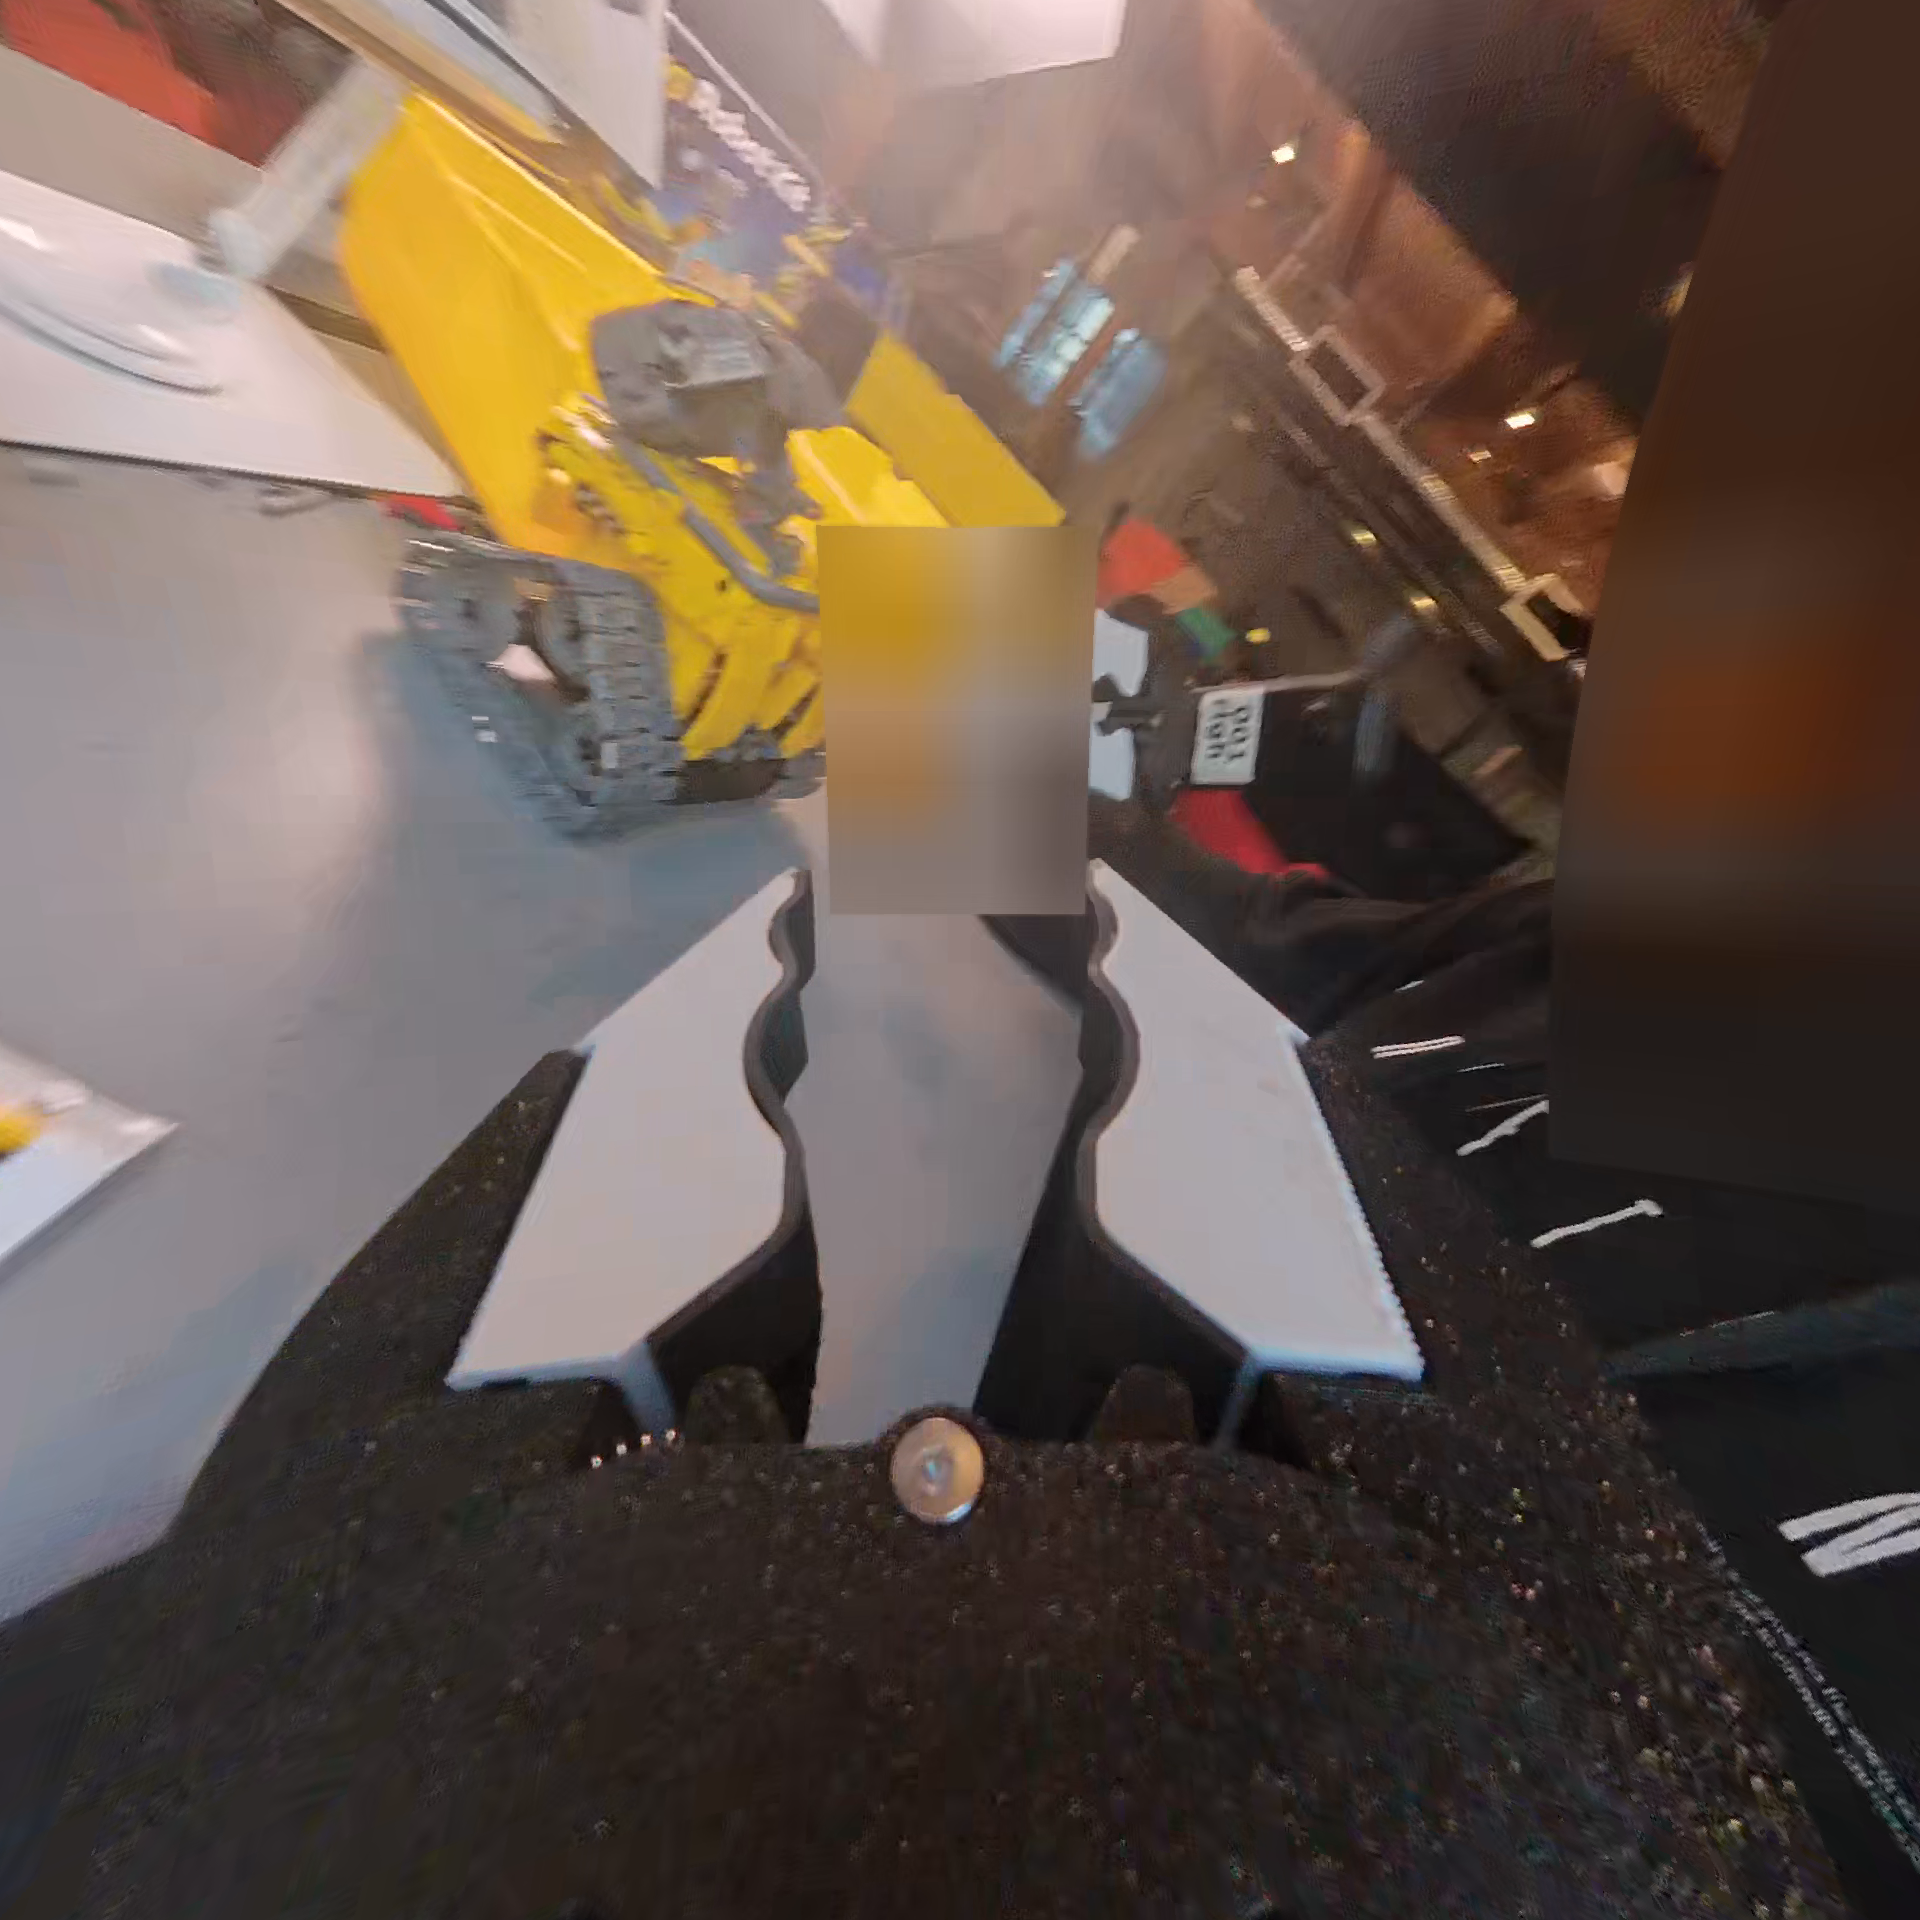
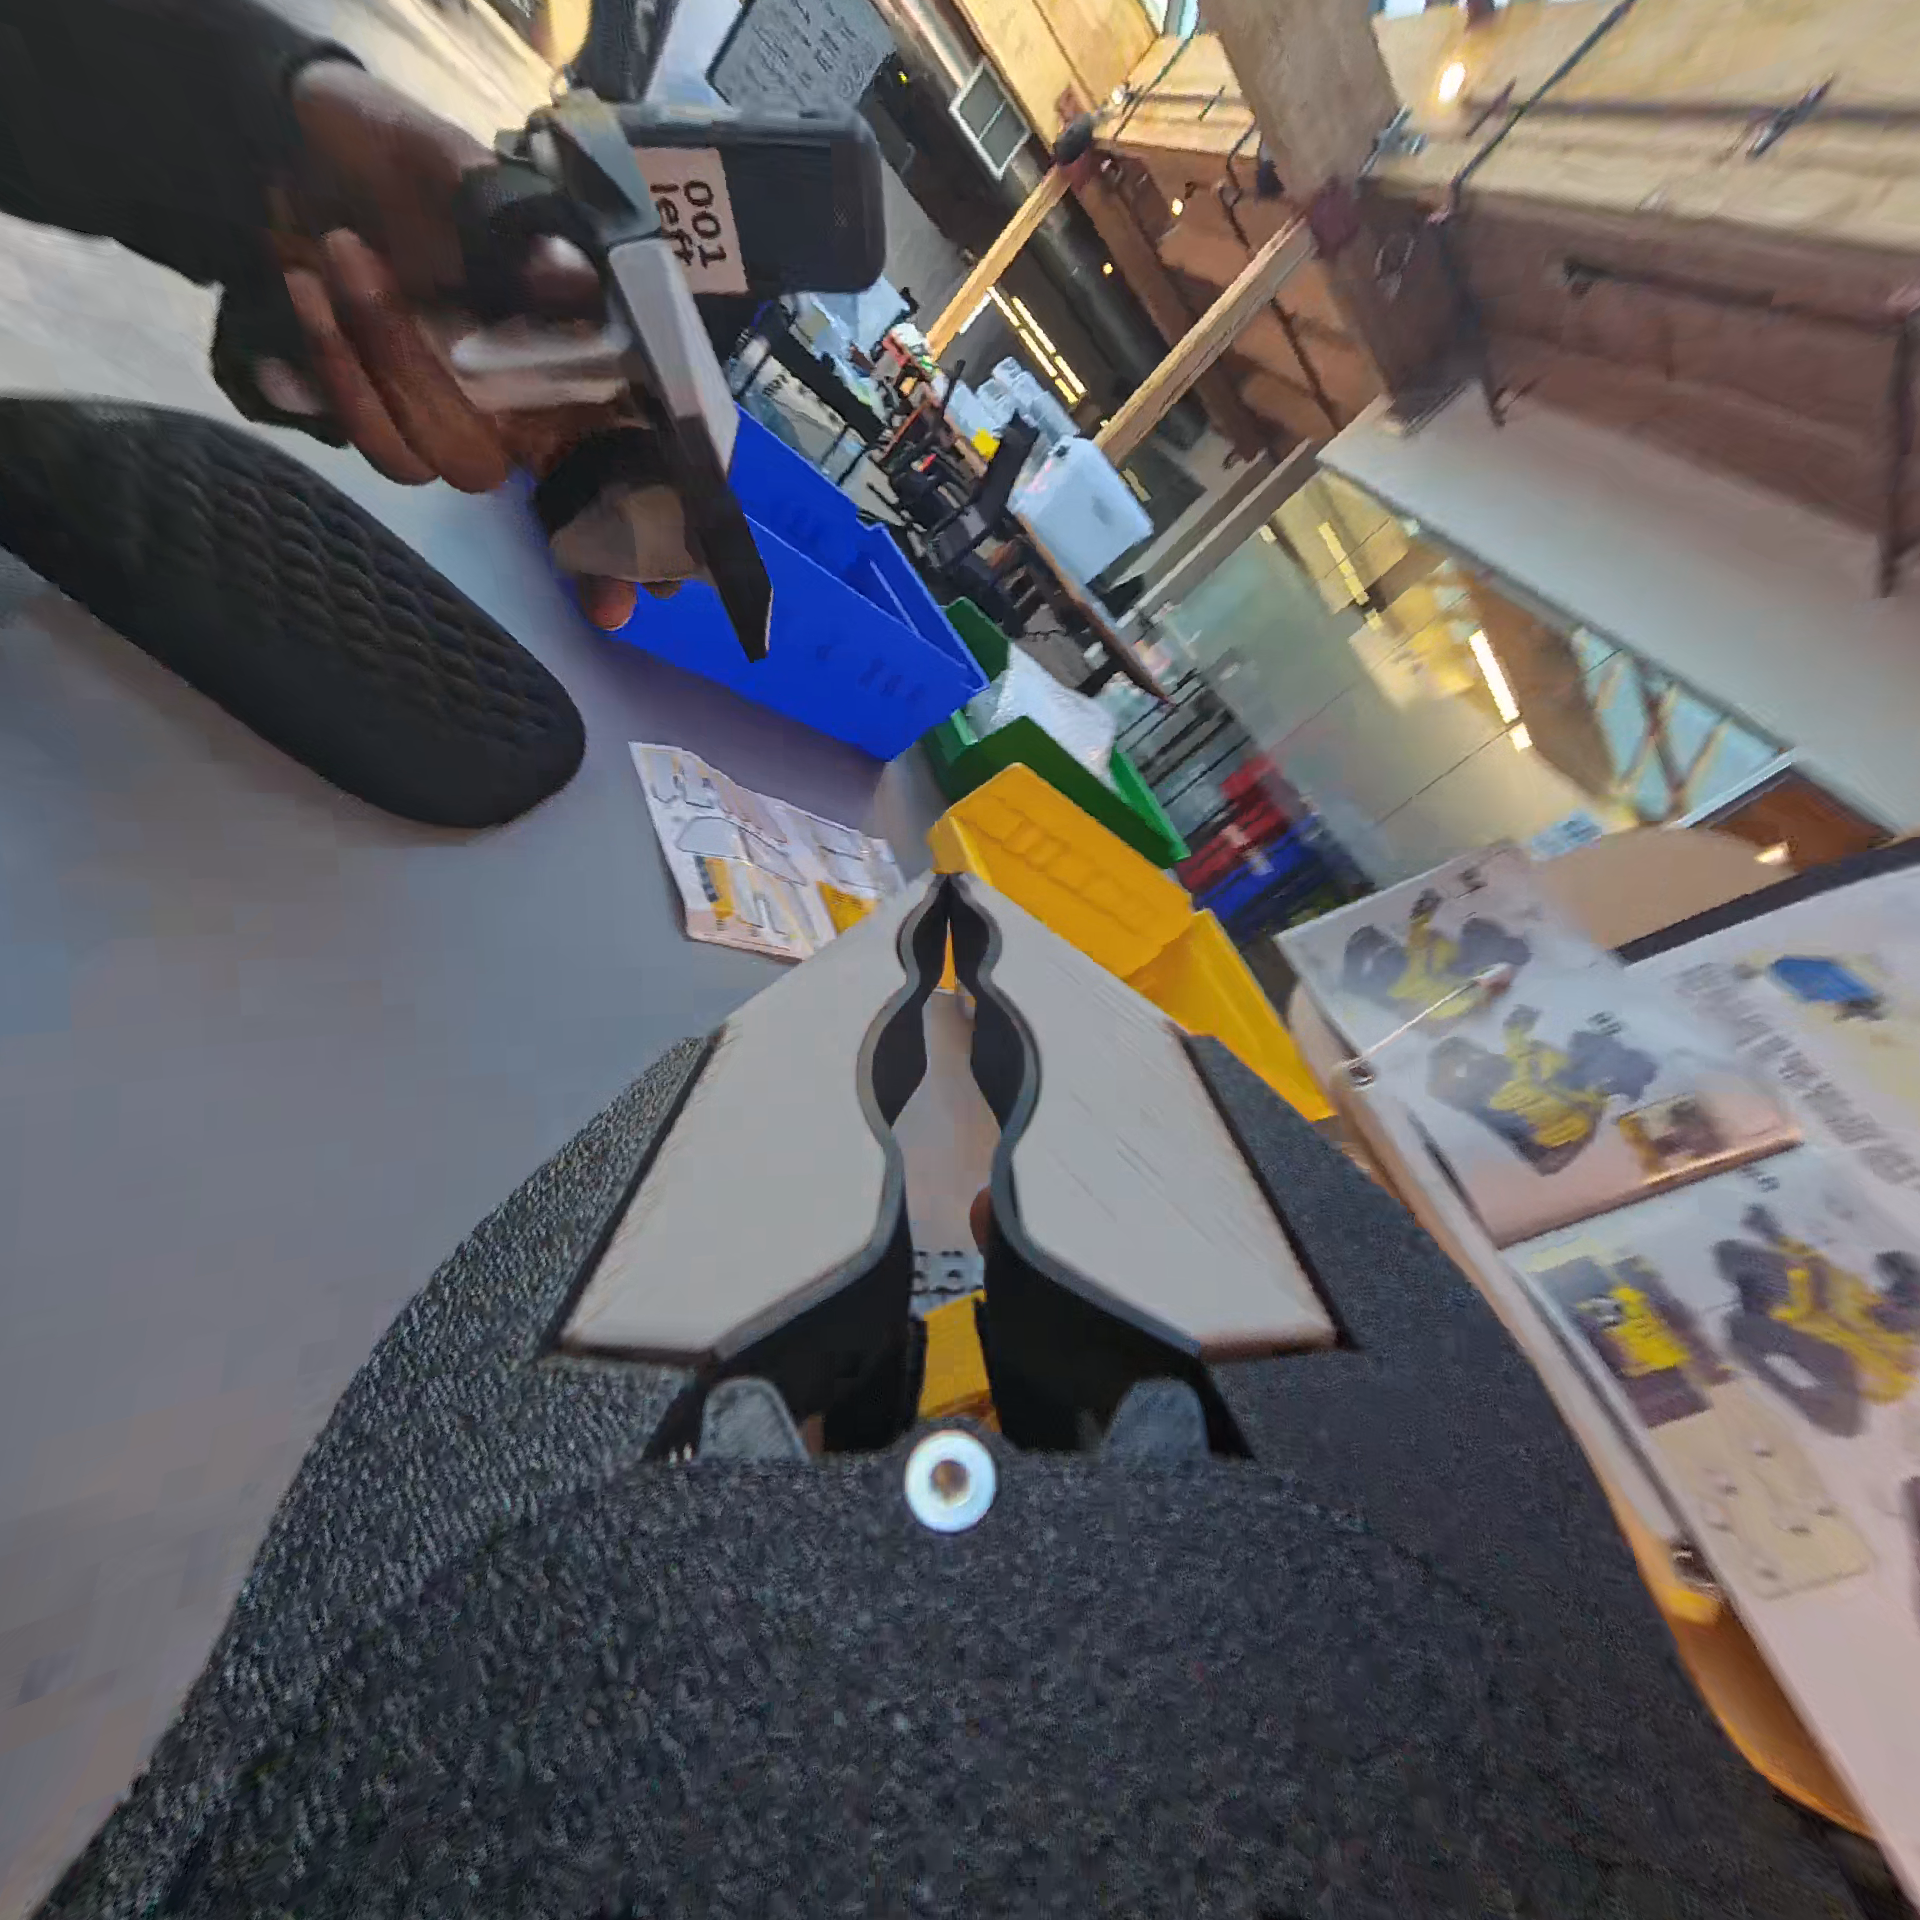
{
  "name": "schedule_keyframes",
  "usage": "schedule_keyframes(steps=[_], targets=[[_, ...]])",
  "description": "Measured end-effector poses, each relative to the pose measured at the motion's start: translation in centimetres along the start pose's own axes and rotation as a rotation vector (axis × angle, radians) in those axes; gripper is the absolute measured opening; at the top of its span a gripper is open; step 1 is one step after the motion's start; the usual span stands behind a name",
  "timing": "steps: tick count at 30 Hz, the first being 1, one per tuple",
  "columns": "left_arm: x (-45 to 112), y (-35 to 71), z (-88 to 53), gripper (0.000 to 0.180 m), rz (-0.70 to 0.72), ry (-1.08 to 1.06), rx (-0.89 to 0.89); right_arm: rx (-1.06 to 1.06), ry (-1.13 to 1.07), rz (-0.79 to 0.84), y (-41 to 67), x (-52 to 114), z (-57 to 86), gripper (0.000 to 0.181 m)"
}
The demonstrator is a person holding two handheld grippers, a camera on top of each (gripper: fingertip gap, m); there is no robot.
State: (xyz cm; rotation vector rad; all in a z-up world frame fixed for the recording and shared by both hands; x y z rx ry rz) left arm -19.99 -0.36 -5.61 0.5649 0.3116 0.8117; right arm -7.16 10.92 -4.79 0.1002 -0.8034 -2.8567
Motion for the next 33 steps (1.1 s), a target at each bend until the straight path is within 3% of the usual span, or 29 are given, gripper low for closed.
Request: schedule_keyframes(steps=[4,12,25,29,31,33], targets=[[5.5,-0.8,0.5,0.05,-0.077,-0.235,-0.134,-0.351,-0.109,-0.041,0.8,-0.4,-1.3,0.0],[11.2,0.6,0.5,0.028,-0.129,-0.317,-0.16,-0.581,-0.217,-0.129,0.1,-1.4,-1.2,0.0],[12.2,1.7,-0.6,0.0,-0.11,-0.25,-0.144,-0.634,-0.228,-0.187,-1.3,-1.2,-1.2,0.0],[12.3,1.9,-0.4,0.0,-0.129,-0.226,-0.1,-0.634,-0.234,-0.194,-1.3,-1.3,-1.1,0.0],[12.3,2.1,-0.3,0.0,-0.148,-0.199,-0.043,-0.575,-0.225,-0.183,-1.4,-1.3,-1.0,0.0],[12.3,2.3,-0.3,0.0,-0.185,-0.148,0.052,-0.41,-0.159,-0.16,-1.6,-1.2,-1.1,0.013]])
Point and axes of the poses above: each gripper's, where its closed fingertips meet, x out along the fingers, y out of its top, z = x × y across the jaws, the point moved 4 cm from there along -x, back along the fingers, and after that the axes turned 14 degrees about -x, right-handed, at the moved point
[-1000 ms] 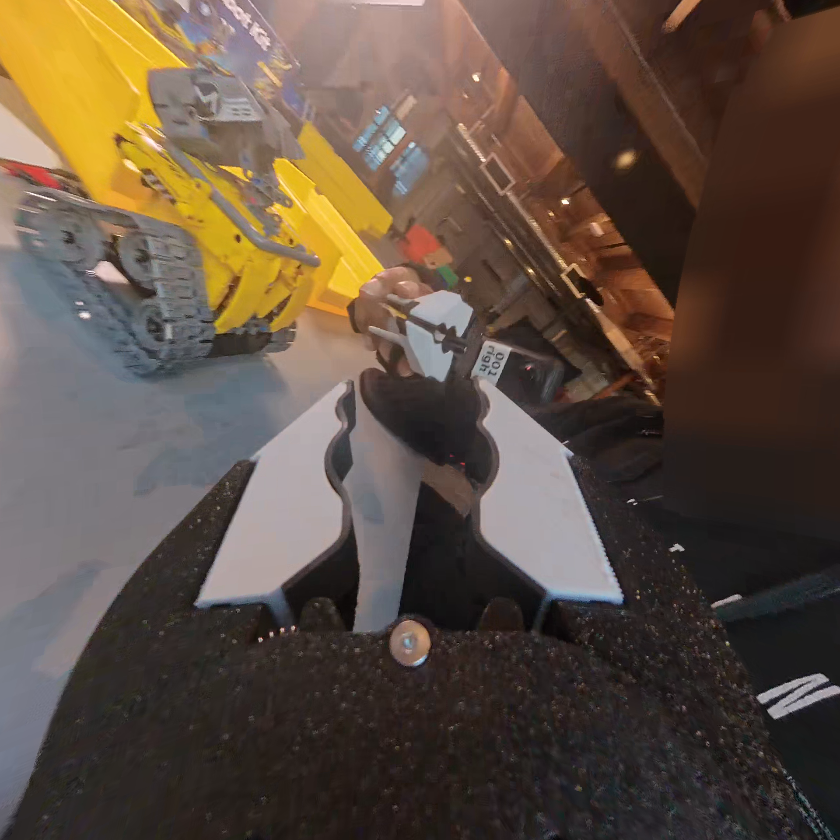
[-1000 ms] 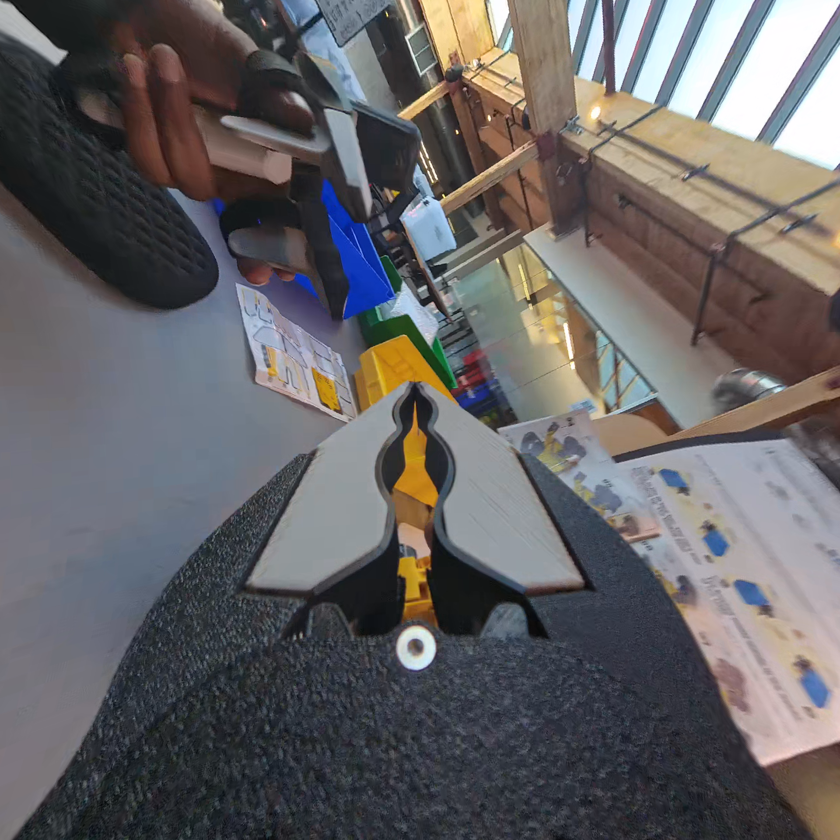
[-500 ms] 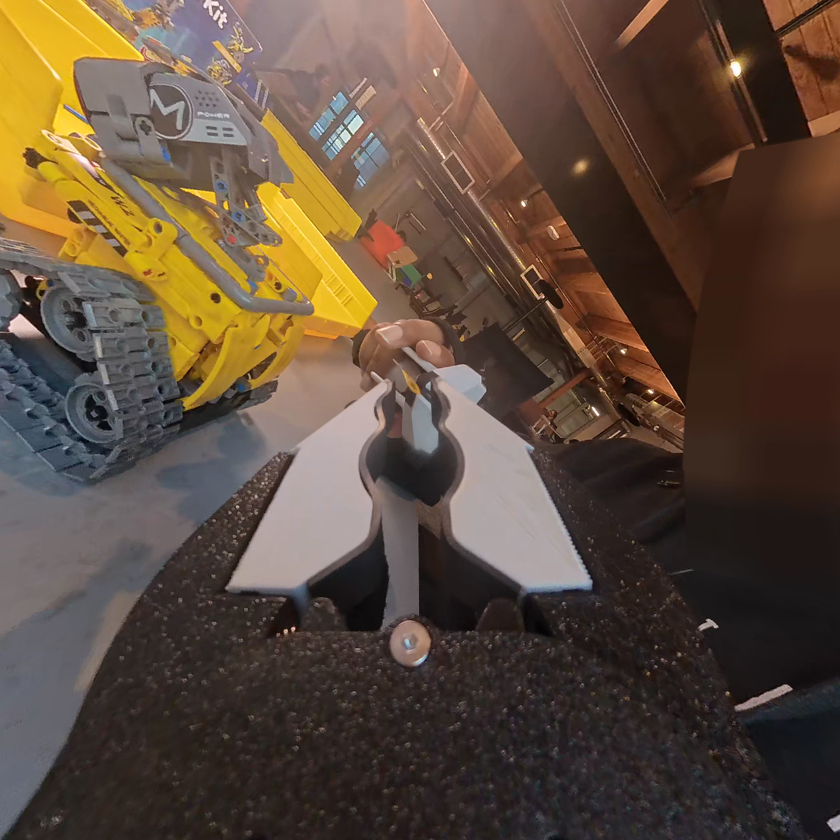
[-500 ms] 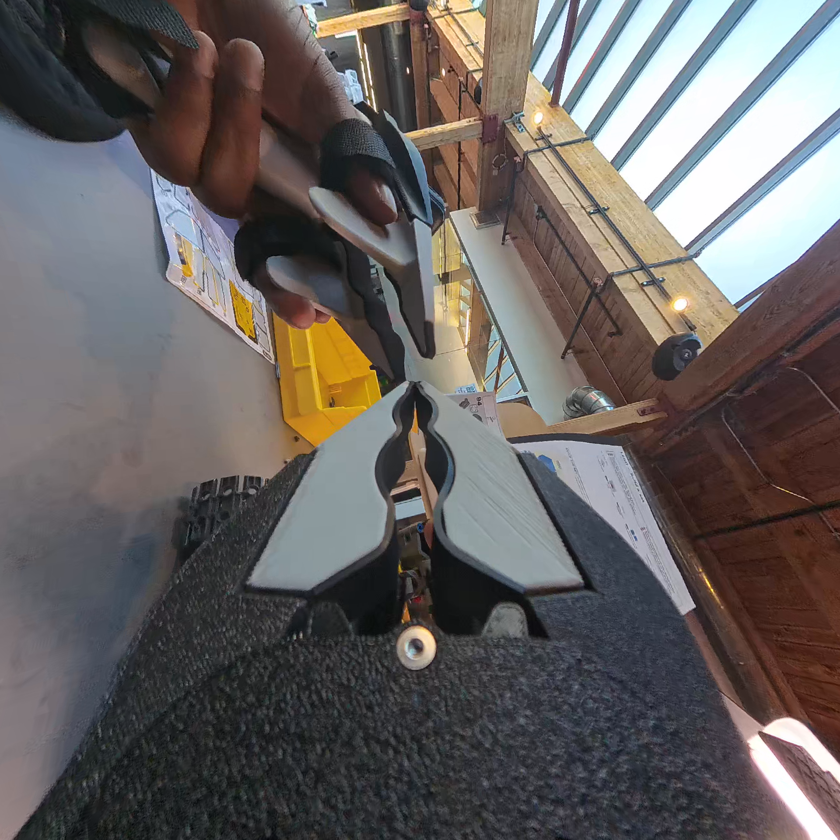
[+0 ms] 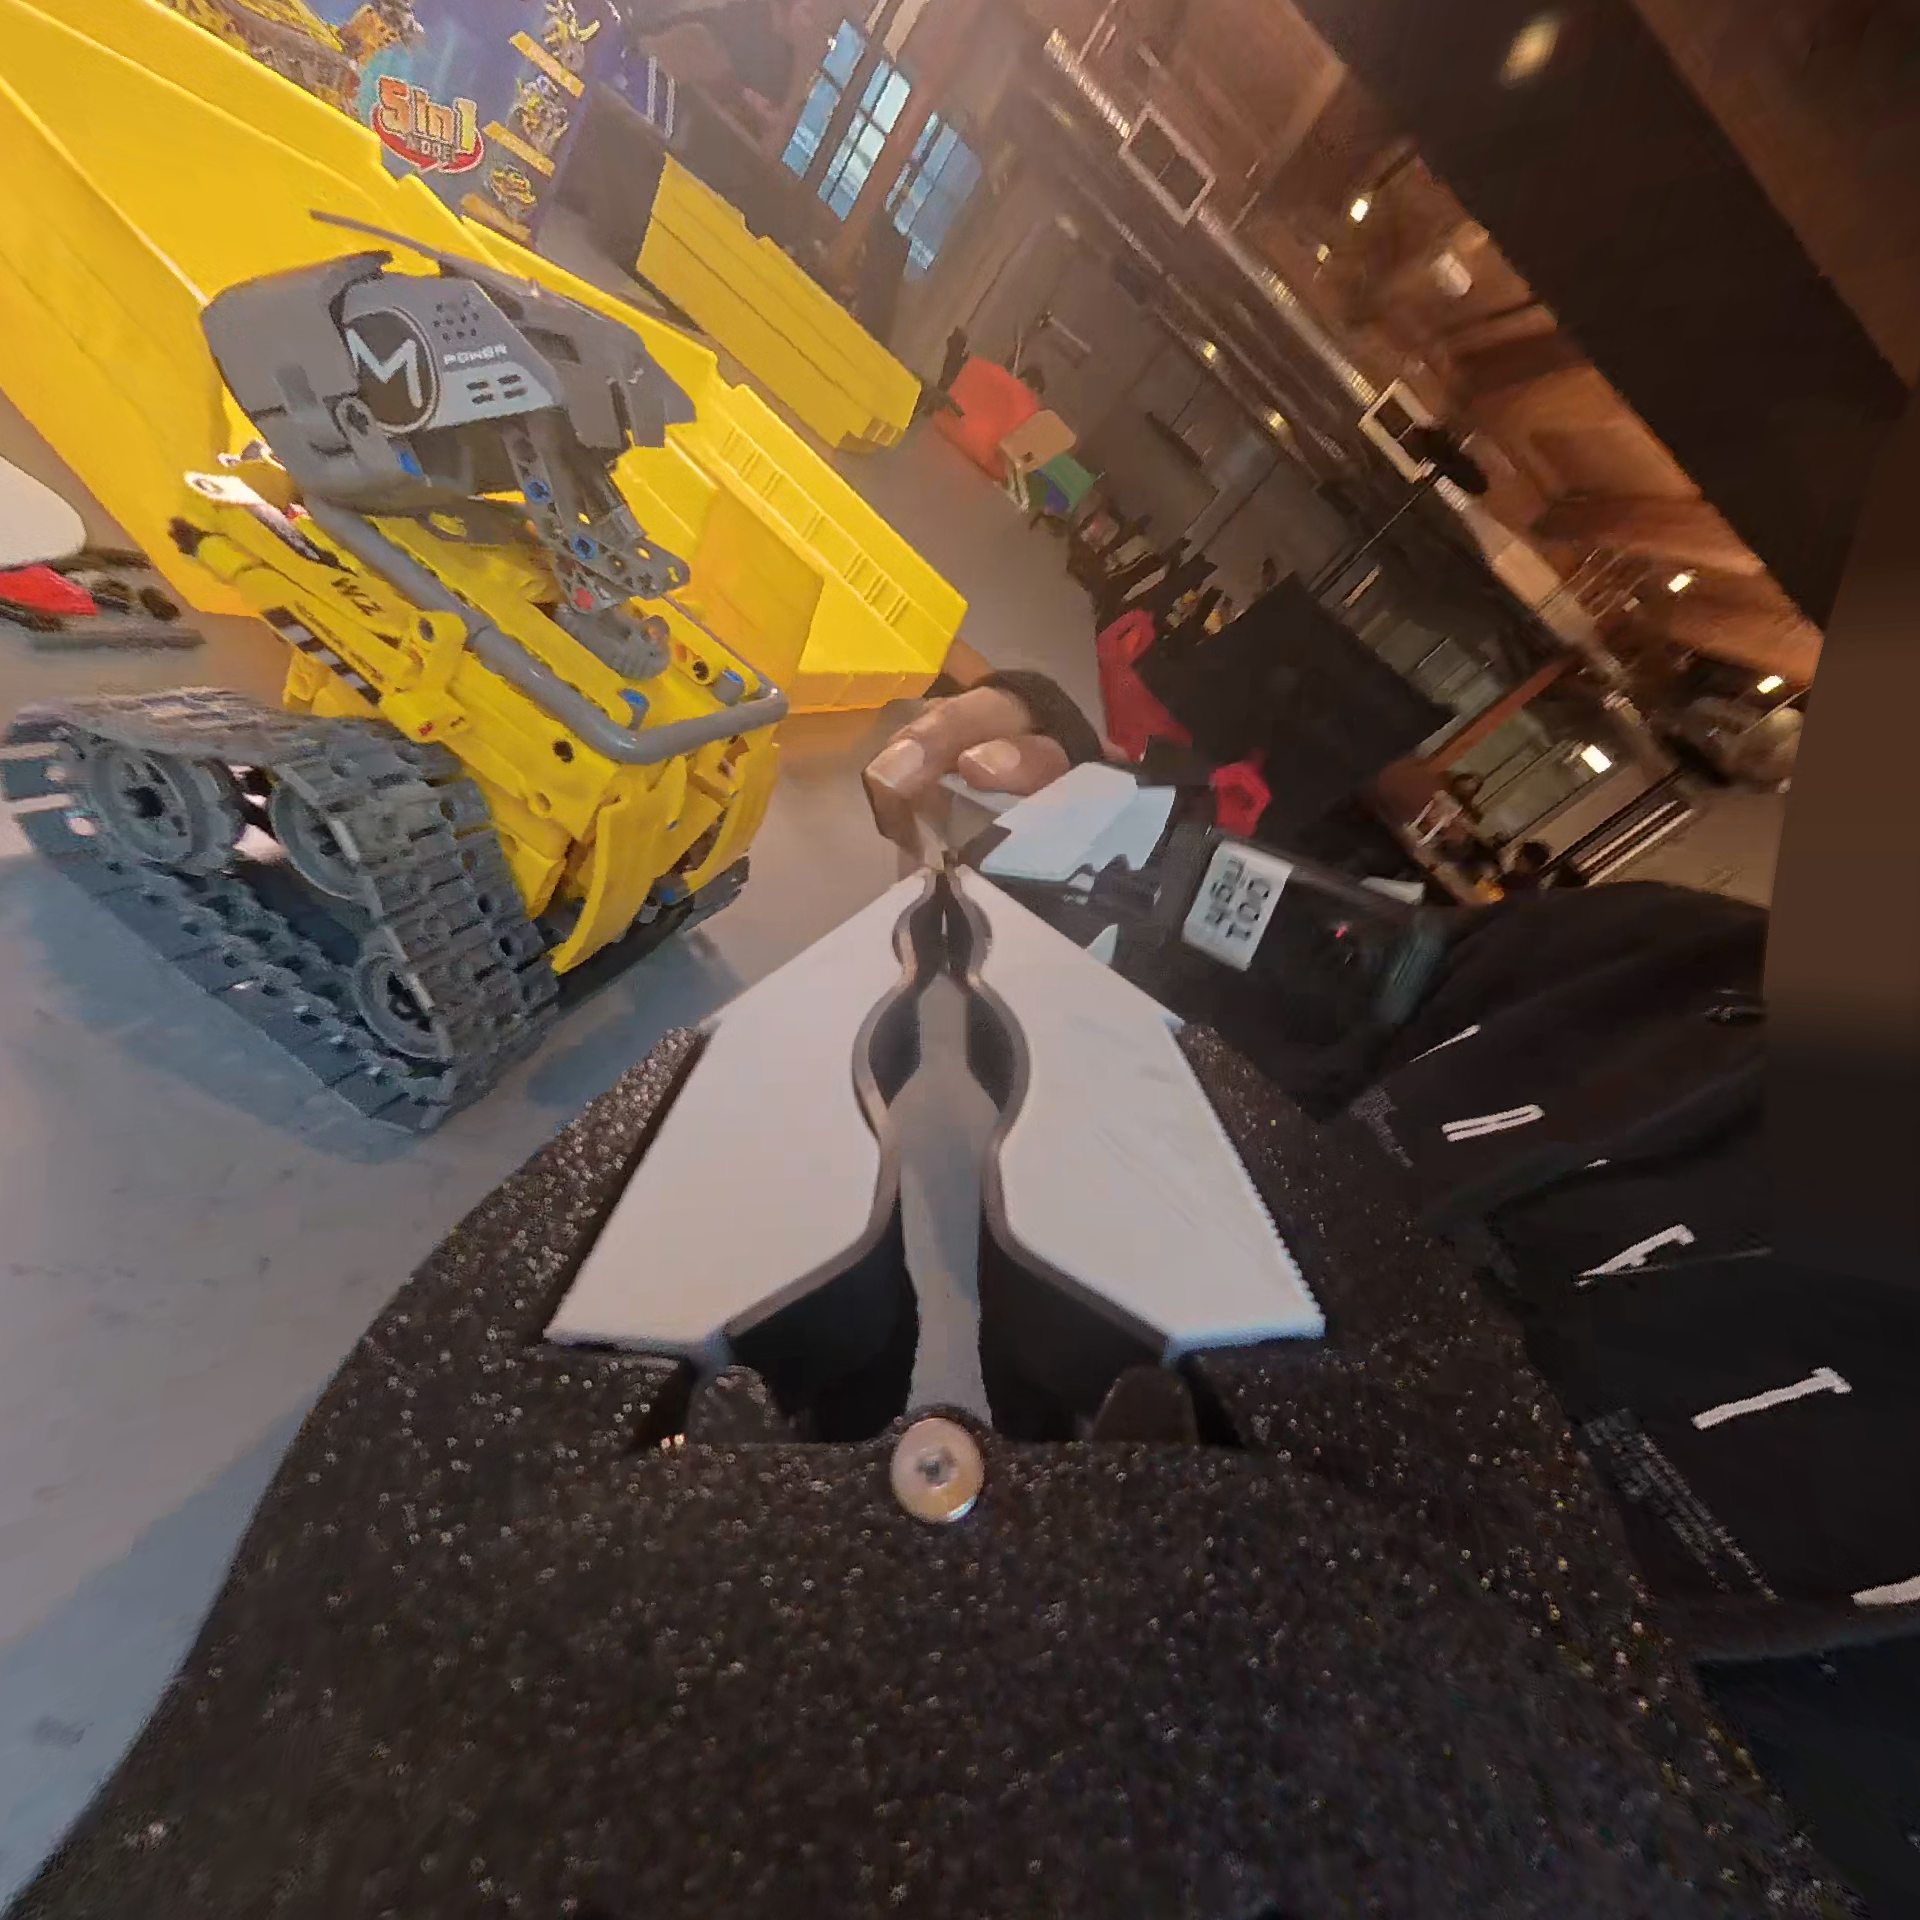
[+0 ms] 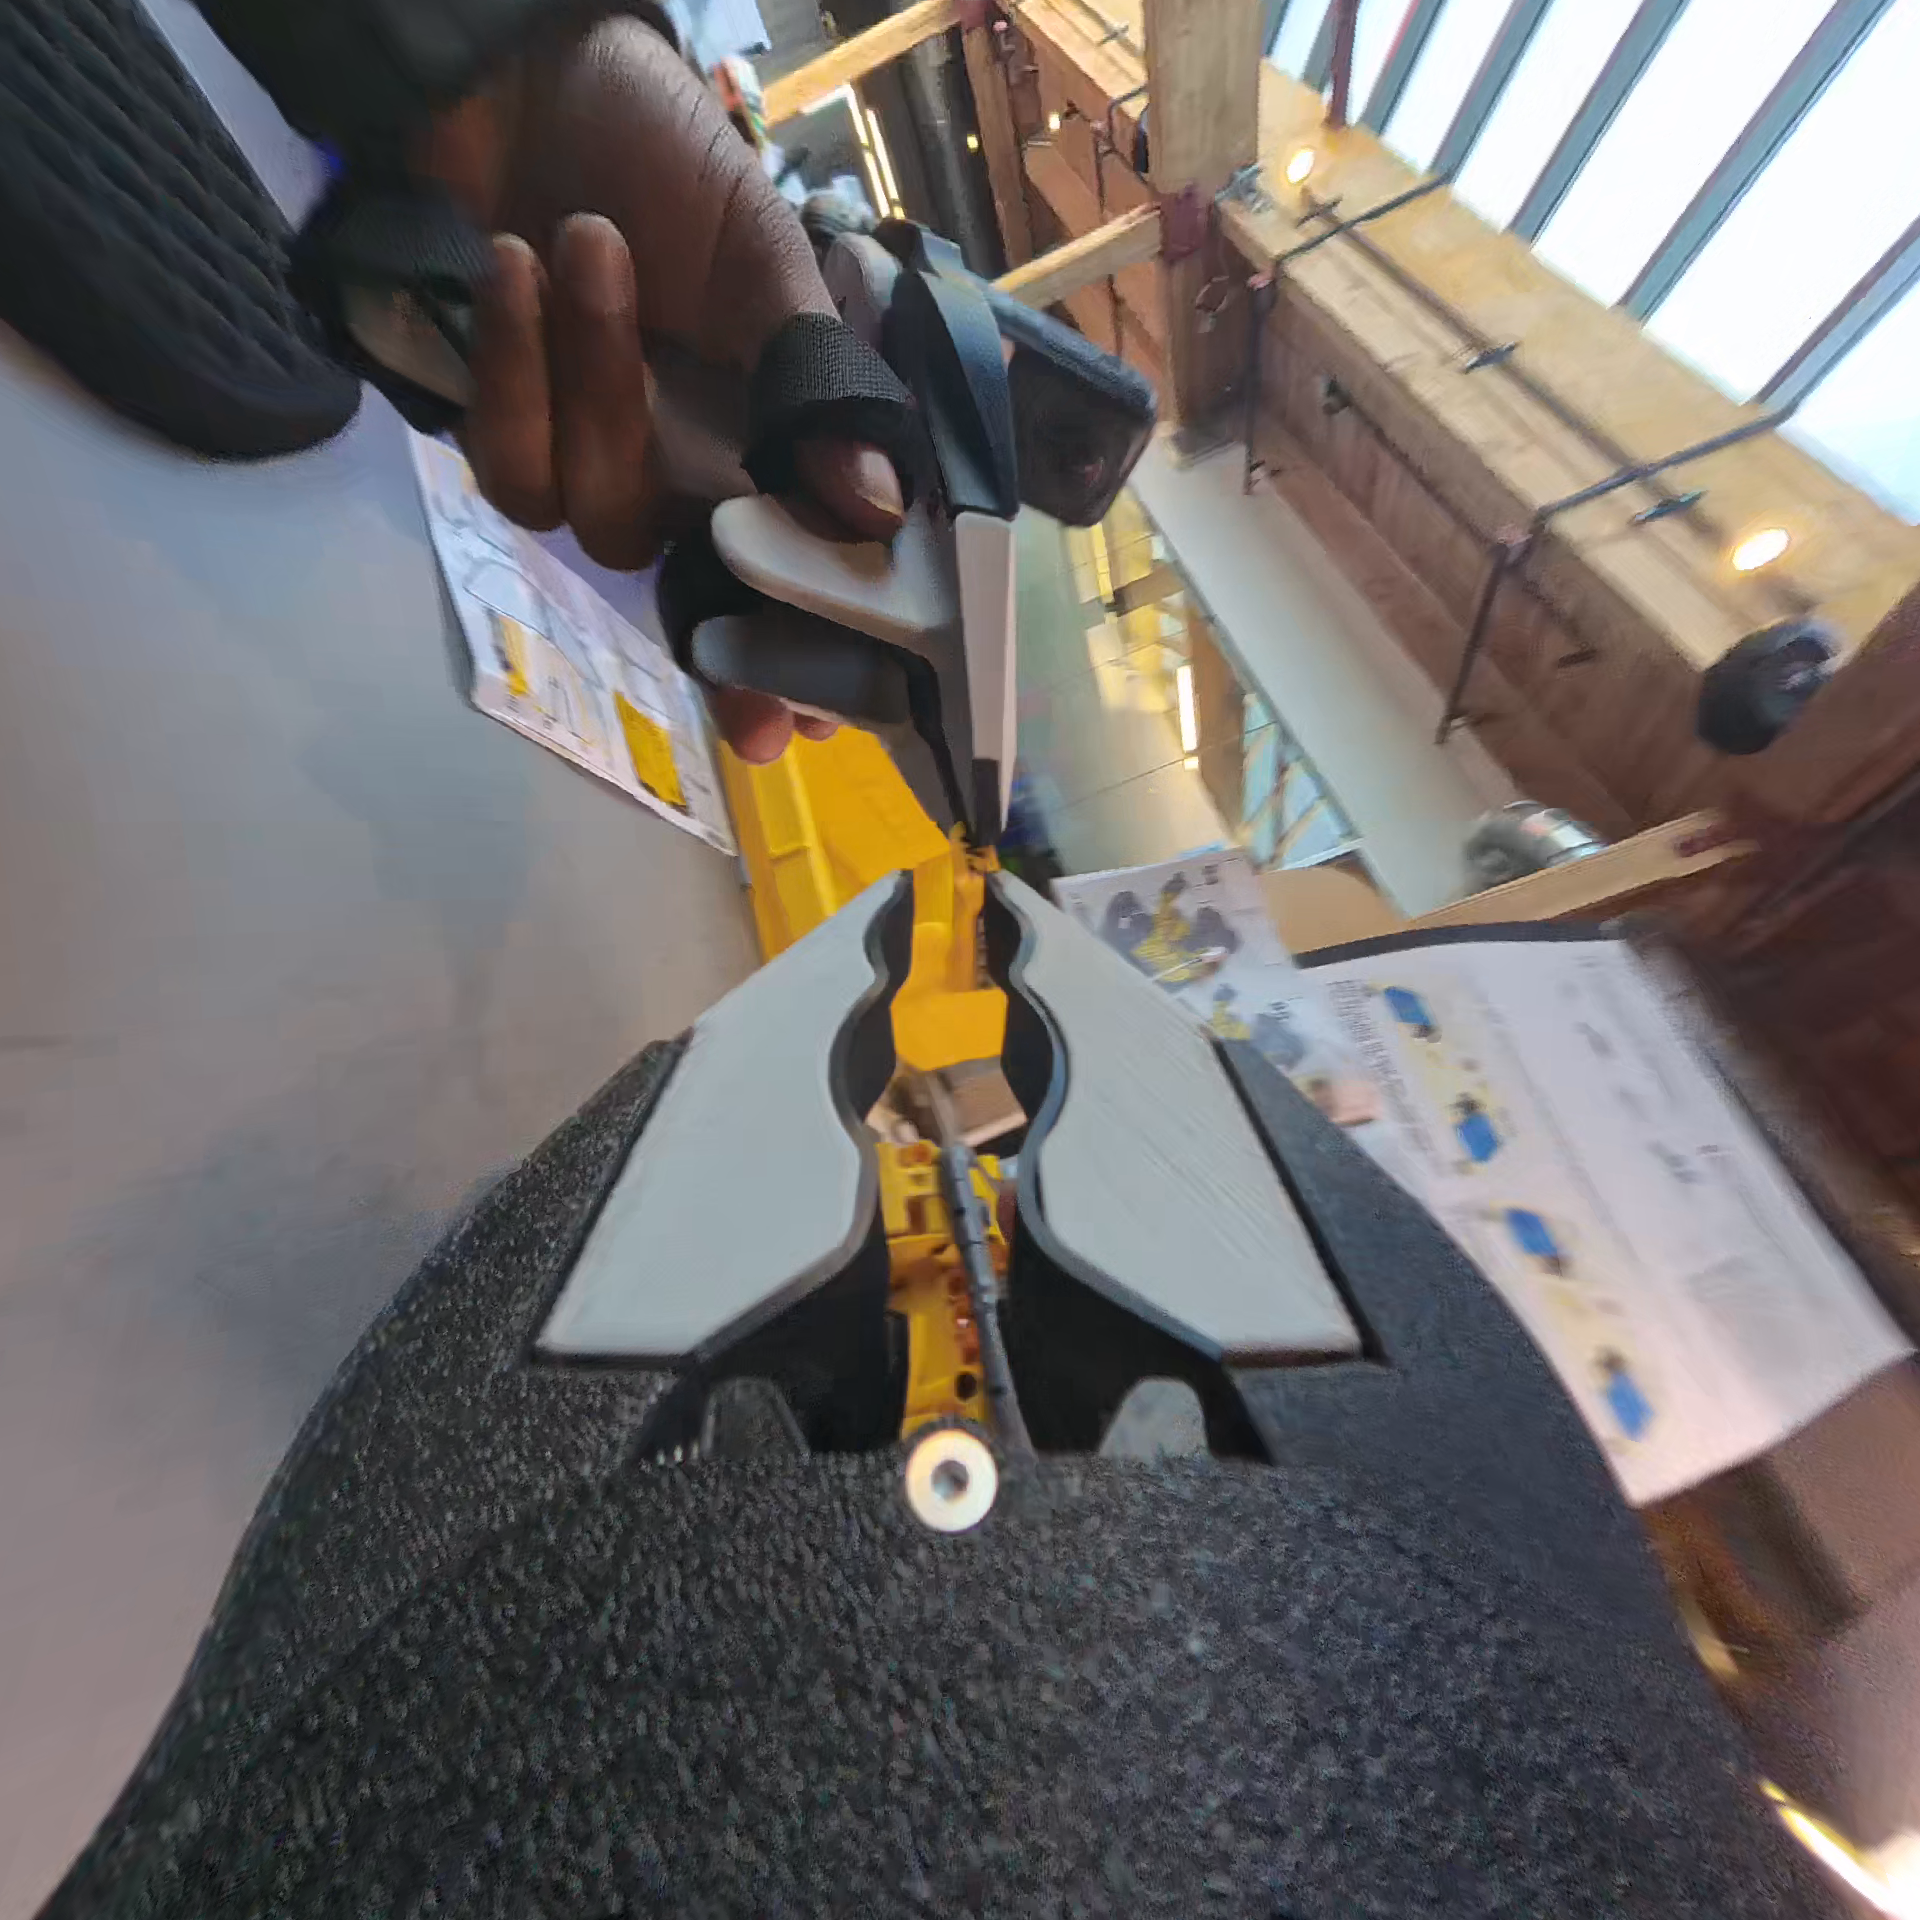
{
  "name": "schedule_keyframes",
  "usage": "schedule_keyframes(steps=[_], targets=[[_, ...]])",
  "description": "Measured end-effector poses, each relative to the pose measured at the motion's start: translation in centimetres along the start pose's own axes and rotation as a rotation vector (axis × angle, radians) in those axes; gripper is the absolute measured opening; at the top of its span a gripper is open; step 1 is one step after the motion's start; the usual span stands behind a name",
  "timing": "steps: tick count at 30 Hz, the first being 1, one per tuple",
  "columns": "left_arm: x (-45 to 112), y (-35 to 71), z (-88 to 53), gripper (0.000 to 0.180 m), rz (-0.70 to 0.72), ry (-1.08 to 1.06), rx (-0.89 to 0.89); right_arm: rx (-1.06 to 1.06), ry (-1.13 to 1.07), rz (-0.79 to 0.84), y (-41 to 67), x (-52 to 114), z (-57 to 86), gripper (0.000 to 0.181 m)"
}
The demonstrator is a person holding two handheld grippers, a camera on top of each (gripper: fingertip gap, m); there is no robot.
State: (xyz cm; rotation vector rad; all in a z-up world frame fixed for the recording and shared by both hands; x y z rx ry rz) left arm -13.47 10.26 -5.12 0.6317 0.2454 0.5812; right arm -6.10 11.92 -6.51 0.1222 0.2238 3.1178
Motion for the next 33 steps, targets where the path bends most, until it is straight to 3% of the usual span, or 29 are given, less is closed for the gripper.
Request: schedule_keyframes(steps=[5,8,16,33], targets=[[-0.5,0.5,0.6,0.0,-0.224,0.193,0.301,0.597,0.242,0.134,-0.4,-0.5,1.1,0.019],[-0.3,0.5,1.1,0.0,-0.374,0.263,0.424,0.762,0.346,0.125,-1.5,-0.7,1.5,0.019],[1.1,-0.1,1.3,0.0,-0.583,0.311,0.543,0.859,0.446,0.107,-2.1,-0.9,0.3,0.01],[1.4,-0.1,1.0,0.0,-0.617,0.315,0.564,0.869,0.488,0.099,-2.4,-0.7,-0.5,0.002]])
Point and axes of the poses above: each gripper's, where its closed fingertips meet, x out along the fingers, y out of its top, z = x × y across the jaws, the point moved 4 cm from there along -x, back along the fingers, and after that the axes turned 14 degrees about -x, right-handed, at the moved point
